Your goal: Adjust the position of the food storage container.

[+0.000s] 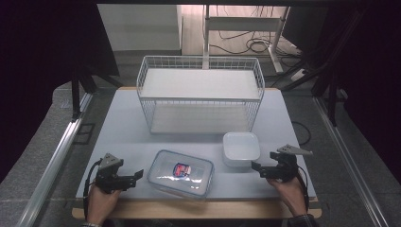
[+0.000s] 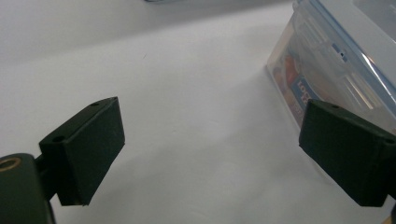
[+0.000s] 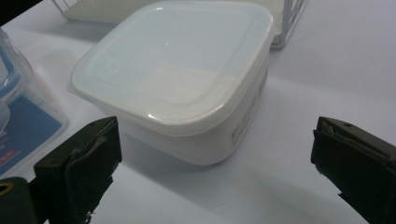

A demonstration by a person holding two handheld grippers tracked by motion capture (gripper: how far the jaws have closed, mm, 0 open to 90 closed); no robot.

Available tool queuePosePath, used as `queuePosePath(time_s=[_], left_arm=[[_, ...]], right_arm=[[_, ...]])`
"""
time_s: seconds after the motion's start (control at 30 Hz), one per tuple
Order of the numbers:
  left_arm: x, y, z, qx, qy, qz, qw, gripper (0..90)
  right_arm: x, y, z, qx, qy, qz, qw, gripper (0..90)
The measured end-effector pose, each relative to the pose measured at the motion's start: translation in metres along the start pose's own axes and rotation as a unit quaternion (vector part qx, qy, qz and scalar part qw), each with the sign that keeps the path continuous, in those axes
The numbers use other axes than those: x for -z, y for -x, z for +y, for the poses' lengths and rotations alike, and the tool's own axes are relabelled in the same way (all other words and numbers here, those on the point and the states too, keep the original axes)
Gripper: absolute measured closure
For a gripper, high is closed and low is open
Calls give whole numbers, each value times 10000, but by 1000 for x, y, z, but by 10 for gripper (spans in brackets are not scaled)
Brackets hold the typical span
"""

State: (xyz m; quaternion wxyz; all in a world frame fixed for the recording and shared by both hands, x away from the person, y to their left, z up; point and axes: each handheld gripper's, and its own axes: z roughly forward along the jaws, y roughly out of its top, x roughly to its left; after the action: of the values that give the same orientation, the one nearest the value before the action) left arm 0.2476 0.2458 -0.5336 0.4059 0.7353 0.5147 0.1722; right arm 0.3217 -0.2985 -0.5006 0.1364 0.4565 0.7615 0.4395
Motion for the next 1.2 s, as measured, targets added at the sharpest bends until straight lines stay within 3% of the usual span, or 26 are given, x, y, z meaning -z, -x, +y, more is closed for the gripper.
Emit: queuePosePath(time_s=[0.33,0.5,0.63,0.7,0.77,0.8,0.97,1.07,1.13,1.2], left_arm=[[0,0,-1,15,220,118,9997,51],[-3,0,-1,-45,95,114,9999,47],[-2,1,-1,-47,147,94,9998,47],[-1,1,-1,-50,181,87,9998,46],[-2,2,-1,-79,159,92,9998,45],[-2,2,-1,-79,159,92,9998,45],[-3,3,0,-136,144,92,9998,48],[-2,3,0,-123,203,62,9997,43],[-2,3,0,-135,219,46,9997,43],[-1,4,0,-165,229,43,9996,44]], right_arm=[[5,1,3,-37,37,-134,9999,117],[8,-1,7,-4,150,-185,9997,163],[11,-4,11,135,237,-229,9994,216],[13,-8,14,236,279,-266,9990,290],[13,-14,19,453,237,-273,9983,420],[13,-14,19,453,237,-273,9983,420],[11,-26,33,712,148,8,9973,666],[1,-39,44,1029,-132,187,9944,821],[-2,-43,46,1101,-196,239,9934,850],[-11,-52,53,1303,-363,283,9904,892]])
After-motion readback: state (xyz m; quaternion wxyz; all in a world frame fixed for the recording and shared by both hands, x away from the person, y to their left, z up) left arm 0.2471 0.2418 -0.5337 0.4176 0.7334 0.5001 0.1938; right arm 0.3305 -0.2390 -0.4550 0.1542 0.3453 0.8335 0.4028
